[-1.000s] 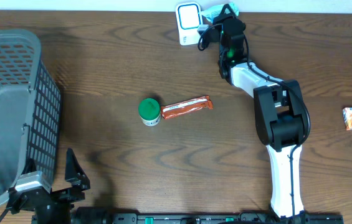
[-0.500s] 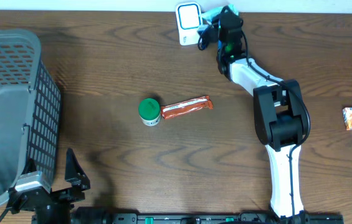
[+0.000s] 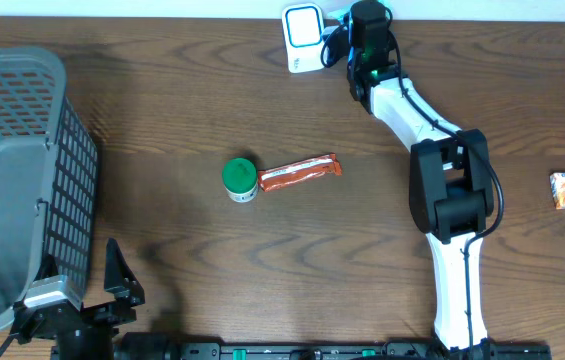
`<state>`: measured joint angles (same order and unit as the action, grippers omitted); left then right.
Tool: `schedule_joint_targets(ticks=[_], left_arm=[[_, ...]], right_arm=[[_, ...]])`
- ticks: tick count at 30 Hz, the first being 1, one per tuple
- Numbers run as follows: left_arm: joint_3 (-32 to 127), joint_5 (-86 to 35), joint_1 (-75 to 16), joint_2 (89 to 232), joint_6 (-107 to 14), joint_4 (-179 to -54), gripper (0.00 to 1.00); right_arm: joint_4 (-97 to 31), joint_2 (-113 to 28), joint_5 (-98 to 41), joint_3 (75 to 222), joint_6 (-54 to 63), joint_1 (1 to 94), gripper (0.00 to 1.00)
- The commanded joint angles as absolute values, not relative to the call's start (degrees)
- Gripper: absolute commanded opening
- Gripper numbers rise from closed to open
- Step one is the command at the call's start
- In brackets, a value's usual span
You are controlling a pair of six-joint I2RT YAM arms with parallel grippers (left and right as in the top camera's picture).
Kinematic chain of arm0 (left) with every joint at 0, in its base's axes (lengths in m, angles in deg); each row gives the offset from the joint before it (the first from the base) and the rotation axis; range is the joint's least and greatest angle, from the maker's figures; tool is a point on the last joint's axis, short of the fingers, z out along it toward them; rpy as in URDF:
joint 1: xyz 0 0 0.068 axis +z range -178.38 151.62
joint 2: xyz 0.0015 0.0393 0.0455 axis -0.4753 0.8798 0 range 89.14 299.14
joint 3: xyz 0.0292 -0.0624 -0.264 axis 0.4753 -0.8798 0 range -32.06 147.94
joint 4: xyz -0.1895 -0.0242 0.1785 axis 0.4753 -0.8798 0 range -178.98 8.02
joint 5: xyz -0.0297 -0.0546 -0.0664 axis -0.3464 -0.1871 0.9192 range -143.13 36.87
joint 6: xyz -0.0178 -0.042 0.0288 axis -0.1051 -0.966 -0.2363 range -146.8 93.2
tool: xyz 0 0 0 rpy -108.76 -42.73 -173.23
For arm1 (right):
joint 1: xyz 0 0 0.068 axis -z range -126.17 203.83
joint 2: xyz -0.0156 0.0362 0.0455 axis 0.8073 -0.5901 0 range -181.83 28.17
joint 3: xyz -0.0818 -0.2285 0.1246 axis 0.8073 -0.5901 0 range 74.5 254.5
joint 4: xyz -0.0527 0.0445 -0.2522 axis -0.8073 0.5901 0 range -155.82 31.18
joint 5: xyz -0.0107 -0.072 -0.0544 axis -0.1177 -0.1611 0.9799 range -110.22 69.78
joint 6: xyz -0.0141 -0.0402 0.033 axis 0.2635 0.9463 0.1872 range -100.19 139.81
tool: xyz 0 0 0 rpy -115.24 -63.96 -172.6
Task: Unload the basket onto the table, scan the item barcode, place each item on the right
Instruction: 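Hold the wipes pack barcode in front of the white scanner, then carry the wipes pack right and drop it near the tissue pack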
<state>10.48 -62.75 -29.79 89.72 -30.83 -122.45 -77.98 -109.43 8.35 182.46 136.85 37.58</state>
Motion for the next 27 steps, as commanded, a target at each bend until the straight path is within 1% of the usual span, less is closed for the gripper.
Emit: schedule_joint_targets(ticks=[1,3,4,9,10,13,14,15,16,17,19,20,22,23,26,27], left_arm=[[10.4,-63.3,-30.1,89.3,-29.9,-122.3,0.84],[10.4,-63.3,-30.1,89.3,-29.9,-122.3,0.84],[10.4,-63.3,-30.1,89.3,-29.9,-122.3,0.84],[10.4,-63.2,-30.1,89.3,-29.9,-122.3,0.84],[10.4,-63.2,-30.1,89.3,-29.9,-122.3,0.84],[10.4,-63.2,-30.1,89.3,-29.9,-122.3,0.84],[10.4,-63.2,-30.1,89.3,-29.9,-122.3,0.84],[10.4,-63.2,-30.1,89.3,-29.9,-122.3,0.84],[10.4,-63.2,-30.1,89.3,-29.9,-122.3,0.84],[10.4,-63.2,-30.1,89.3,-29.9,-122.3,0.84],[10.4,-63.2,-30.1,89.3,-29.9,-122.3,0.84],[10.4,-63.2,-30.1,89.3,-29.9,-122.5,0.84],[10.4,-63.2,-30.1,89.3,-29.9,-122.7,0.84],[10.4,-63.2,-30.1,89.3,-29.9,-122.9,0.84],[10.4,-63.2,-30.1,89.3,-29.9,-123.1,0.84],[10.4,-63.2,-30.1,89.3,-29.9,-123.1,0.84]], right_arm=[[-74.0,-102.4,12.0,183.4,137.4,36.4,0.01],[-67.7,-98.9,14.4,183.4,134.7,36.2,0.01],[-60.0,-95.6,16.0,183.4,128.1,36.2,0.01],[-35.9,-89.1,15.3,183.4,95.0,39.3,0.01],[-29.6,-88.4,14.2,183.4,86.7,40.9,0.01],[-17.6,-88.3,11.2,183.4,72.0,45.2,0.01],[-12.0,-88.8,8.5,183.3,62.8,48.3,0.01],[-9.3,-89.0,6.1,183.2,57.0,50.4,0.01],[-8.2,-89.1,4.6,183.2,53.9,51.7,0.01],[-5.7,-89.2,-0.8,182.6,44.2,56.3,0.01],[-5.5,-89.2,-6.2,181.3,36.2,61.1,0.01],[-5.5,-89.2,-8.7,180.6,30.2,64.1,0.01],[-4.7,-89.2,-9.4,179.5,19.5,68.5,0.02],[-3.7,-89.2,-9.4,179.3,16.2,71.0,0.02],[-2.8,-89.2,-9.4,178.7,15.4,75.4,0.02],[-2.8,-89.2,-9.4,178.0,10.3,77.9,0.02]])
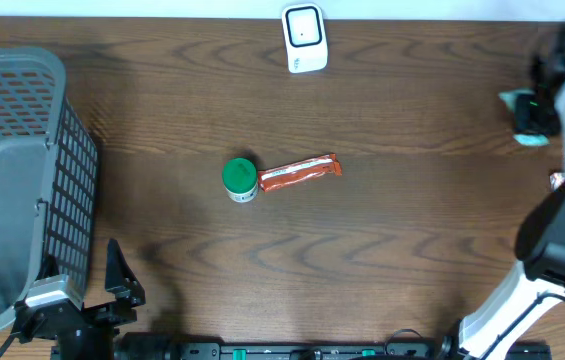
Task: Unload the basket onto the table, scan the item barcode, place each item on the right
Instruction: 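Carry the wipes pack right and drop it near the tissue pack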
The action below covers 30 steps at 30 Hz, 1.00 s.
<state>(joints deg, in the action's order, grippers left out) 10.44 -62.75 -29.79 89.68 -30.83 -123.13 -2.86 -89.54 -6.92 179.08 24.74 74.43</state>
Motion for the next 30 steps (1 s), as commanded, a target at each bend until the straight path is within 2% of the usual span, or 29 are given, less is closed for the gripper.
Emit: schedule_joint_targets(ticks=[1,2,4,5,6,8,9,10,11,12,17,22,24,25,27,28,30], left_arm=[[10.4,-63.2,-30.1,89.3,-29.9,-123.1,0.84],[10.4,-63.3,-30.1,89.3,-29.9,-123.1,0.84],[10.4,-63.2,-30.1,89.3,-29.9,-123.1,0.84],[10.4,-63.2,-30.1,89.3,-29.9,-123.2,0.84],[10.4,-63.2,-30.1,89.3,-29.9,-123.5,0.84],[10.4,-63.2,-30.1,89.3,-29.9,-123.6,0.84],[10.4,-63.3,-30.1,89.3,-29.9,-123.6,0.84],[10.4,-63.2,-30.1,89.3,-29.9,-123.6,0.84],[10.4,-63.2,-30.1,89.3,-29.9,-123.6,0.84],[10.4,-63.2,-30.1,89.3,-29.9,-123.6,0.84],[10.4,-63.2,-30.1,89.3,-29.9,-123.5,0.84],[10.4,-63.2,-30.1,89.3,-29.9,-123.5,0.84],[10.4,-63.2,-30.1,89.3,-29.9,-123.5,0.84],[10.4,-63.2,-30.1,89.3,-29.9,-123.5,0.84],[10.4,-63.2,-30.1,89.3,-29.9,-123.5,0.84],[10.4,-63.2,-30.1,89.3,-29.9,-123.5,0.84],[10.4,-63.2,-30.1,89.3,-29.9,-123.6,0.84]], right_arm=[[-2.8,-89.2,-9.4,177.8,8.8,78.4,0.05],[-2.8,-89.2,-9.5,177.0,2.0,80.6,0.20],[-2.8,-89.2,-9.4,176.0,-2.2,83.4,0.34],[-2.8,-89.2,-9.4,175.8,-2.4,84.6,0.35],[-2.3,-89.2,-9.1,175.8,-2.4,86.5,0.20],[-1.9,-88.6,-8.7,175.8,-2.5,90.0,0.02],[-1.9,-88.4,-8.9,175.8,-2.5,90.8,0.03],[-1.8,-87.9,-9.6,175.8,-2.4,92.4,0.08],[-1.4,-87.1,-10.6,175.8,-2.4,93.9,0.22],[-1.1,-86.4,-12.0,175.8,-2.4,94.8,0.27],[0.6,-81.9,-28.8,175.8,3.1,94.7,0.33],[6.1,-79.6,-37.1,175.8,3.6,85.7,0.39],[8.7,-79.9,-41.6,174.9,3.7,78.8,0.80],[8.6,-80.1,-43.6,173.7,6.5,75.0,0.93],[5.8,-80.3,-44.5,170.4,16.9,67.3,0.99],[3.7,-80.6,-43.6,167.8,21.8,62.1,0.99],[1.1,-81.1,-41.9,164.8,21.2,56.2,0.99]])
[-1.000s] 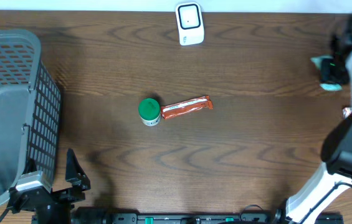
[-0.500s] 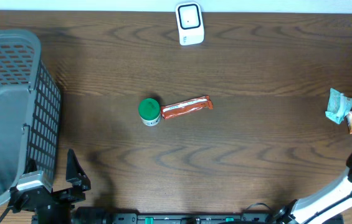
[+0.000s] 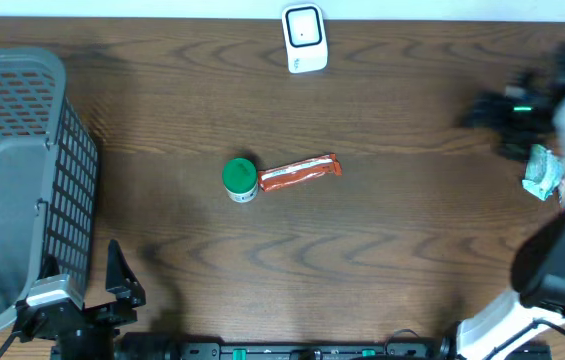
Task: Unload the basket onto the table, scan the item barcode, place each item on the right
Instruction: 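Carry the wipes pack right and drop it near the tissue pack, then grasp the orange Top bar with the right gripper and lift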
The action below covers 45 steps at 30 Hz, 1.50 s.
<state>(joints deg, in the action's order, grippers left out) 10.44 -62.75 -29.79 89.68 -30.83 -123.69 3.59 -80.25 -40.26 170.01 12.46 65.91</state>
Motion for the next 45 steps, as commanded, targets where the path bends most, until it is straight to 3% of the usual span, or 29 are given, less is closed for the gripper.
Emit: schedule_joint_targets(ticks=[1,3,7,15,25,29,30,31,32,33,41,45], left_arm=[[10.4,-63.2,-30.1,89.3,-29.9,-123.6,0.84],[10.4,-63.2,-30.1,89.3,-29.9,-123.6,0.84],[10.4,-63.2,-30.1,89.3,-29.9,-124.0,0.84],[10.4,-63.2,-30.1,89.3,-29.9,-124.6,0.84],[10.4,-63.3,-30.1,89.3,-29.9,-124.8,0.84],[10.4,-63.3,-30.1,89.3,-29.9,-124.8,0.84],[10.4,-63.3,-30.1,89.3,-29.9,-124.8,0.84],[10.4,-63.3,-30.1,89.3,-29.9,-124.8,0.84],[10.4,-63.3,-30.1,89.3,-29.9,-124.8,0.84],[10.4,-63.3,-30.1,89.3,-29.9,-124.8,0.84],[10.4,-63.3,-30.1,89.3,-29.9,-124.8,0.84],[10.4,-63.3,-30.1,89.3,-29.9,-124.8,0.84]], right_arm=[[-1.3,-81.3,-41.7,163.2,17.9,53.1,0.99],[-8.4,-82.1,-44.4,160.7,10.1,47.4,0.99],[-18.1,-84.8,-48.4,160.2,5.3,40.0,0.99],[-25.8,-96.3,-47.1,160.2,7.2,36.5,0.99],[-17.9,-105.4,-48.0,160.2,16.8,36.4,0.99],[-14.1,-105.6,-41.8,159.7,17.4,36.2,0.99],[-13.9,-105.6,-40.4,159.5,17.4,36.1,0.92],[-13.9,-105.6,-39.9,159.3,18.0,36.1,0.72],[-14.0,-105.6,-39.8,159.3,18.8,36.1,0.47],[-14.2,-105.6,-39.8,159.2,18.8,36.1,0.04],[-12.1,-104.0,-39.2,159.2,18.1,36.1,0.01],[-4.5,-98.2,-26.8,159.2,11.4,35.4,0.02]])
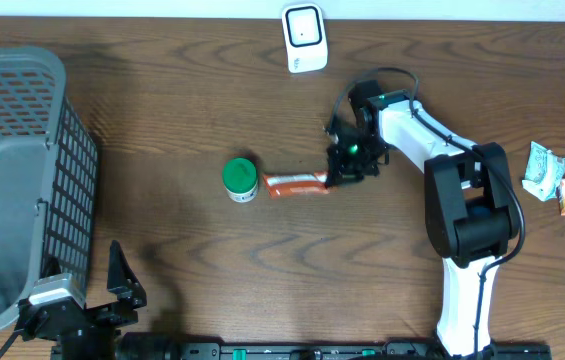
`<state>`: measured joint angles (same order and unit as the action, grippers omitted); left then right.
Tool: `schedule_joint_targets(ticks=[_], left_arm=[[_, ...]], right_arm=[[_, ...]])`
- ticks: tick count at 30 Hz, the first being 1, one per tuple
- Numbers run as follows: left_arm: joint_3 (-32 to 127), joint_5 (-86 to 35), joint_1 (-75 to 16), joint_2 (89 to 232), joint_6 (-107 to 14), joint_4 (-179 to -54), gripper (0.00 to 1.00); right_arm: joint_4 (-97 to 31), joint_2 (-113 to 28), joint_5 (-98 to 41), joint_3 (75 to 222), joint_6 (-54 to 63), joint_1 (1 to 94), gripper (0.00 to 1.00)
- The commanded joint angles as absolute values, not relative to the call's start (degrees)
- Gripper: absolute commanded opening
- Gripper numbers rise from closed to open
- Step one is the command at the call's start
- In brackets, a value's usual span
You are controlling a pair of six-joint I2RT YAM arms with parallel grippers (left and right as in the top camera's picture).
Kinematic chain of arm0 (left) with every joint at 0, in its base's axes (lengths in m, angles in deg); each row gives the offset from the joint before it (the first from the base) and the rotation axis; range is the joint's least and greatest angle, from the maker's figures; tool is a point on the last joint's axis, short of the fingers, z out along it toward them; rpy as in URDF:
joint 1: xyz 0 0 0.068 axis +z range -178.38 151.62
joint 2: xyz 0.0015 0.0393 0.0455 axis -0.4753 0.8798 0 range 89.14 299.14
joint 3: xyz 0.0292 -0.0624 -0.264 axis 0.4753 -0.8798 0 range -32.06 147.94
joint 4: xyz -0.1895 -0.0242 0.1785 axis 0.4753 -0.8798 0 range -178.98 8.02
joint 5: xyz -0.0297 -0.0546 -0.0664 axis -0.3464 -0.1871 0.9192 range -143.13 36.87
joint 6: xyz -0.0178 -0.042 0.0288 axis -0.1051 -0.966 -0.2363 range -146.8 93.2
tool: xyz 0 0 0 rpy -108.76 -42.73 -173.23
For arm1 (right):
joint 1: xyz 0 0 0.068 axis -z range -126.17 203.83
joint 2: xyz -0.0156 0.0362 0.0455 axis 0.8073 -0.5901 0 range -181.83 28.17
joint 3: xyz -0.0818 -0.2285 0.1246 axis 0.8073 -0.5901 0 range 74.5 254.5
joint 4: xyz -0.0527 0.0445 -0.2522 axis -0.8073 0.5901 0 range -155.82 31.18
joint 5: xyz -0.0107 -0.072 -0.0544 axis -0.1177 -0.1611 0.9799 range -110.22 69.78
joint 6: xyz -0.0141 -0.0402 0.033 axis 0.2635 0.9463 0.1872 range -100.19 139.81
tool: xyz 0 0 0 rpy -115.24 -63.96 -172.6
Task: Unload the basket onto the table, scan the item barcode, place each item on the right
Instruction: 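Grasp the orange Top bar with the right gripper and lift, then carry the Top bar up to the white scanner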
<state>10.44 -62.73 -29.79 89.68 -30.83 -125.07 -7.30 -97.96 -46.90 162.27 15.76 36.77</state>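
Note:
A white barcode scanner (304,38) stands at the table's back edge. An orange-red snack bar (295,183) lies flat mid-table, next to a green-lidded jar (239,179). My right gripper (342,168) is down over the bar's right end and hides it. Its jaws are underneath the wrist, so I cannot tell whether they are open or shut. My left gripper (122,278) rests at the front left edge, far from the bar, and its state is unclear.
A grey mesh basket (22,180) fills the left side. At the far right lie a teal packet (542,168) and a small orange packet. The right arm stretches across the table's right half.
My right gripper was at the far right beside the teal packet; now it is mid-table on the snack bar's right end. The bar lies straighter and slightly further left. The teal packet lies alone.
My right gripper was at the scanner at the back. Then it was at the far right with a teal packet, then lower down beside that packet near the orange one. Now the packet rests there and the gripper is at the snack bar.

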Motion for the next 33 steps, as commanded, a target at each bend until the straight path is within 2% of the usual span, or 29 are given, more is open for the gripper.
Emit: schedule_joint_targets(ticks=[1,6,15,22,27,31,33], left_arm=[[10.4,-63.3,-30.1,89.3,-29.9,-124.8,0.84],[10.4,-63.3,-30.1,89.3,-29.9,-124.8,0.84],[10.4,-63.3,-30.1,89.3,-29.9,-124.8,0.84],[10.4,-63.3,-30.1,89.3,-29.9,-124.8,0.84],[10.4,-63.3,-30.1,89.3,-29.9,-124.8,0.84],[10.4,-63.3,-30.1,89.3,-29.9,-124.8,0.84],[10.4,-63.3,-30.1,89.3,-29.9,-124.8,0.84]], right_arm=[[-4.0,-97.0,-25.4,159.2,11.5,35.0,0.01],[-4.9,-85.6,-16.5,159.2,13.4,30.5,0.01],[-7.5,-66.7,-19.4,159.2,22.8,25.6,0.01],[-6.8,-59.5,-23.6,159.2,30.0,25.5,0.01],[-7.3,-58.3,-23.2,159.2,31.1,25.5,0.01],[-13.7,-59.2,-12.3,159.2,32.3,25.5,0.01],[-22.3,-59.8,-5.3,159.2,32.4,25.5,0.01]])
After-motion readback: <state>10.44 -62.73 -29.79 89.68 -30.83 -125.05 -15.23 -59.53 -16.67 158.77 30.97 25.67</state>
